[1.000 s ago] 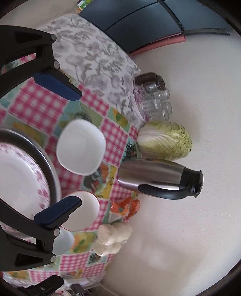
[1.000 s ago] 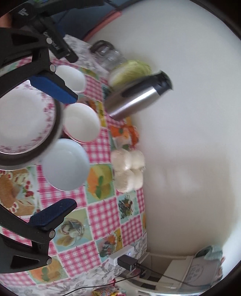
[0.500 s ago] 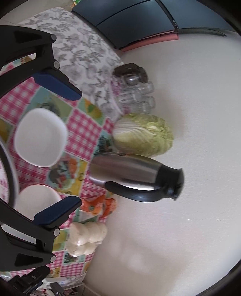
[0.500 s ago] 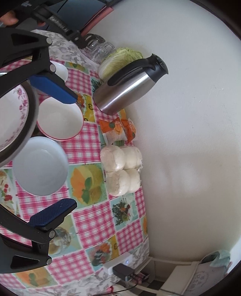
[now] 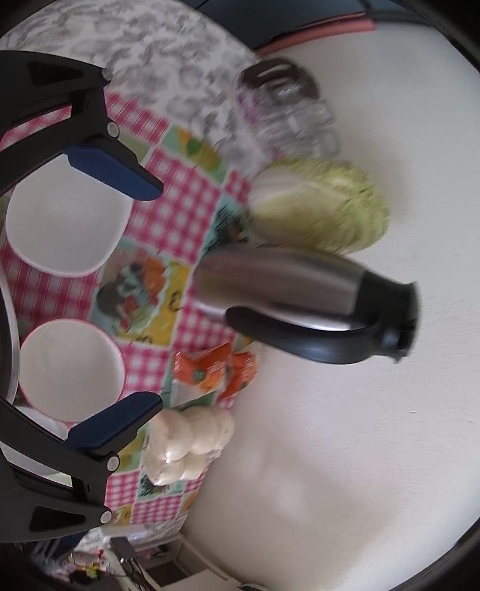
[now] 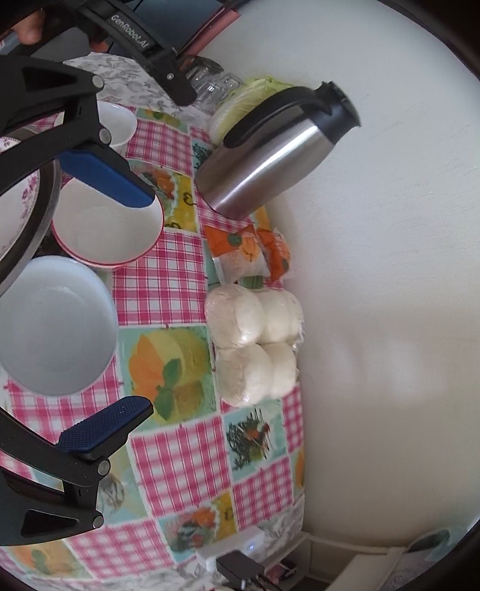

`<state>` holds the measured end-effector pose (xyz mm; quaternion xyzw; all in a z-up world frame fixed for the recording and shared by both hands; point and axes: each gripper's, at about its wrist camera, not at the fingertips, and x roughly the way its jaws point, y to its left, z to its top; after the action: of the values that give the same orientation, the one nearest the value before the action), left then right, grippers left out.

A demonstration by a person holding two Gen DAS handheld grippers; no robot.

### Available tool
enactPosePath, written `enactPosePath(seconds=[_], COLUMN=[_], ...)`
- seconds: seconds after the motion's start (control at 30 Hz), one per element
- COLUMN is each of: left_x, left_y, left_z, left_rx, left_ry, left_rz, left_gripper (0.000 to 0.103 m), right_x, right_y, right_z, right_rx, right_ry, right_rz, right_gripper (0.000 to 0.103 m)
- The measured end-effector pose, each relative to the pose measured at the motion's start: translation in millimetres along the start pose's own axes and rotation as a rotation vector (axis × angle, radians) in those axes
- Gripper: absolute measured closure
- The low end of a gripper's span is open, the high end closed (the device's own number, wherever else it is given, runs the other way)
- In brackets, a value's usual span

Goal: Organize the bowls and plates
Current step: 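Move both grippers toward the rim of the red-rimmed white bowl, then close both grippers side by side on the red-rimmed bowl rim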

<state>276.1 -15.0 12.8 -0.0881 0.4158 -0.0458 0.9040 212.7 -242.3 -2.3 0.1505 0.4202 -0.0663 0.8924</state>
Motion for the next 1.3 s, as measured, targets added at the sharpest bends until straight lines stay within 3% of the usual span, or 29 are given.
enactPosePath(seconds=[0.1,0.27,0.3,0.37,0.5,0.57,0.63,1.03,1.3], left_x=[11,23,24,26,35,42,48,68,81], left_y=[-3,-4,-5,-9,-18,-21,-24,-32,-30], left_z=[-4,-10,-11,-13,-20,-25,-29,-45,-54], left_rx=[0.003,-0.022,-0.017,0.002,0.034,0.041,0.053,0.114,0.118], left_ry=[0.038,0.095,0.105,0.120,0.163,0.195,0.227,0.312,0.359], left_rz=[-0.017,-0.059,-0.063,-0.065,-0.094,-0.099,-0.108,-0.078,-0.066], left_gripper=[0.000,0.003,0.007,0.029,0.040,0.054,0.061,0.074,0.081], right_x=[17,38,41,43,43,43,45,55,62], right_y=[10,15,17,21,28,31,34,42,43], right_z=[-3,-12,-14,-15,-17,-18,-19,-25,-28], right_rx=[-0.050,-0.066,-0.076,-0.094,-0.126,-0.136,-0.144,-0.184,-0.187], right_ry=[0.028,0.081,0.087,0.088,0.087,0.087,0.090,0.115,0.134], right_rz=[-0.028,-0.004,0.008,0.021,0.035,0.038,0.045,0.049,0.039], right_gripper=[0.001,0.032,0.035,0.046,0.053,0.060,0.065,0.084,0.087])
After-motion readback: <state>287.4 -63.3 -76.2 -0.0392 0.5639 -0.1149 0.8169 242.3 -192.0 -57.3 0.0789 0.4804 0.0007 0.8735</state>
